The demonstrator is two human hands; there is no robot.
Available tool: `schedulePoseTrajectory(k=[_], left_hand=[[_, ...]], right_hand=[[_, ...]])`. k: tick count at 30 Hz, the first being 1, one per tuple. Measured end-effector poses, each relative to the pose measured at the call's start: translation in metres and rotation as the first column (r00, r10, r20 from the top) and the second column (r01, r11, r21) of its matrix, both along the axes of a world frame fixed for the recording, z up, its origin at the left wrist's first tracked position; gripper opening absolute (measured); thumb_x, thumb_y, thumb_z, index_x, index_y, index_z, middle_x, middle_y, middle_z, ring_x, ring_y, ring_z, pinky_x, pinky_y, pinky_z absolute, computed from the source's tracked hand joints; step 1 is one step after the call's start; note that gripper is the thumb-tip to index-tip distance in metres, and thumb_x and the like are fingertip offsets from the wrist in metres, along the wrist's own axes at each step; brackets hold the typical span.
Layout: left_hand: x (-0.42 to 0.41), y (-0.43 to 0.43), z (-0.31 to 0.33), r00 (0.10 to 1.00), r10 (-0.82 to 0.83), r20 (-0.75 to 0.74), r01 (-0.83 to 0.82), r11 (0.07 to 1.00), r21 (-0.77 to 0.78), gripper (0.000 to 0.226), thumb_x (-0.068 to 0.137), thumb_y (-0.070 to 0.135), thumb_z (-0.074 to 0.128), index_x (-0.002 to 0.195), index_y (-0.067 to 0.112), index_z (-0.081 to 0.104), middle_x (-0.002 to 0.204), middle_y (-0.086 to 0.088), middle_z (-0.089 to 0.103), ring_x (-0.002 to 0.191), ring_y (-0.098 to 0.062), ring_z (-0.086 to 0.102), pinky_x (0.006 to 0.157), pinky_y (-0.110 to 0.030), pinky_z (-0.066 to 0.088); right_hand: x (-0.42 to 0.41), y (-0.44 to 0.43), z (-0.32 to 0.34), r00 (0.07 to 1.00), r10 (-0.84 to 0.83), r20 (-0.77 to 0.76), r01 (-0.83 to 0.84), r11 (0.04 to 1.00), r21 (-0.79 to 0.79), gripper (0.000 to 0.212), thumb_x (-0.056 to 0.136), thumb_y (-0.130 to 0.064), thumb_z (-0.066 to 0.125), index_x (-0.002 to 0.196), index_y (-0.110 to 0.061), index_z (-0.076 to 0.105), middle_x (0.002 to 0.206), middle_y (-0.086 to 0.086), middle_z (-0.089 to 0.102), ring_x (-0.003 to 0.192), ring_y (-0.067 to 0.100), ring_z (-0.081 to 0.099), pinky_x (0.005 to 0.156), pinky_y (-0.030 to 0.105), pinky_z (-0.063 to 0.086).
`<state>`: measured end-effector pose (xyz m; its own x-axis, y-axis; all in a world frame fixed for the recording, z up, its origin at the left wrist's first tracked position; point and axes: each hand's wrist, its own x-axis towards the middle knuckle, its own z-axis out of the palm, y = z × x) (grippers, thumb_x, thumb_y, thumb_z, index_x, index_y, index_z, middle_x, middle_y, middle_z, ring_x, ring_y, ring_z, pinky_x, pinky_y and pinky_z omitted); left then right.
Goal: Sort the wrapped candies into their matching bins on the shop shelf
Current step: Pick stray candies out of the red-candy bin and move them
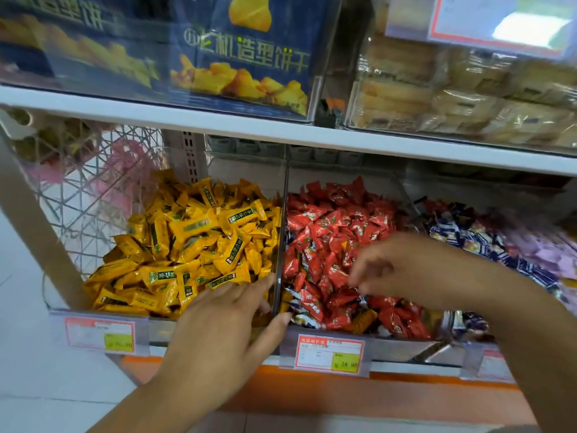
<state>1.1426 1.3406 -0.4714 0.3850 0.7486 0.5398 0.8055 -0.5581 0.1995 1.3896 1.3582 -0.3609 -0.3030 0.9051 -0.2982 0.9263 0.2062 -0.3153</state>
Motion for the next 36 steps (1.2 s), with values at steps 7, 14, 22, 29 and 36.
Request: schedulePoseTrajectory(k=[7, 14, 22, 29, 36], left_hand=[[0.001, 0.0, -0.001, 1.0, 0.023, -0.007, -0.024, 0.999, -0.042, 0.051, 0.088, 0.056, 0.041, 0.114, 0.021, 0.068, 0.075, 0.02, 0.061, 0.066, -0.011, 0.061, 0.058, -0.026, 0.044], [0.002, -0.002, 0.001, 0.999, 0.034, -0.008, -0.034, 0.999, -0.036, 0.05, 0.087, 0.055, 0.042, 0.113, 0.021, 0.068, 0.074, 0.021, 0.061, 0.065, -0.01, 0.061, 0.058, -0.024, 0.042], [0.003, -0.002, 0.001, 0.999, 0.05, 0.0, -0.05, 0.998, -0.03, 0.048, 0.085, 0.055, 0.043, 0.111, 0.023, 0.069, 0.073, 0.022, 0.059, 0.064, -0.007, 0.059, 0.059, -0.019, 0.034], [0.0, -0.002, 0.0, 1.0, 0.008, 0.011, -0.008, 1.0, -0.026, 0.051, 0.088, 0.055, 0.042, 0.115, 0.021, 0.068, 0.076, 0.026, 0.057, 0.068, -0.001, 0.055, 0.062, -0.016, 0.034], [0.001, 0.0, -0.001, 1.0, 0.012, 0.005, -0.012, 0.999, -0.032, 0.049, 0.086, 0.055, 0.043, 0.113, 0.023, 0.068, 0.074, 0.026, 0.054, 0.067, -0.002, 0.054, 0.061, -0.017, 0.033]], right_hand=[[0.0, -0.008, -0.035, 0.998, 0.048, 0.044, -0.044, 0.995, -0.094, 0.037, 0.084, -0.026, 0.07, 0.105, -0.053, 0.058, 0.106, -0.012, 0.047, 0.096, -0.001, 0.044, 0.086, 0.018, 0.042], [0.007, -0.01, -0.035, 0.994, 0.014, -0.105, -0.011, 1.0, 0.025, 0.02, 0.087, -0.032, 0.069, 0.098, -0.047, 0.062, 0.096, -0.017, 0.057, 0.091, -0.002, 0.053, 0.078, 0.015, 0.044], [-0.028, 0.003, 0.003, 0.842, -0.067, -0.536, 0.207, 0.956, 0.206, 0.023, 0.088, -0.025, 0.068, 0.106, -0.038, 0.066, 0.078, -0.023, 0.067, 0.054, -0.006, 0.059, 0.054, 0.007, 0.044], [-0.019, 0.033, -0.015, 0.938, -0.177, -0.299, 0.264, 0.923, 0.28, 0.023, 0.097, -0.023, 0.056, 0.116, -0.029, 0.066, 0.106, -0.015, 0.065, 0.082, -0.002, 0.06, 0.073, 0.012, 0.045], [-0.006, 0.052, -0.059, 0.97, -0.189, 0.154, 0.138, 0.946, 0.292, 0.06, 0.097, -0.028, 0.048, 0.151, -0.035, 0.023, 0.158, -0.004, 0.022, 0.144, 0.018, 0.017, 0.116, 0.037, 0.015]])
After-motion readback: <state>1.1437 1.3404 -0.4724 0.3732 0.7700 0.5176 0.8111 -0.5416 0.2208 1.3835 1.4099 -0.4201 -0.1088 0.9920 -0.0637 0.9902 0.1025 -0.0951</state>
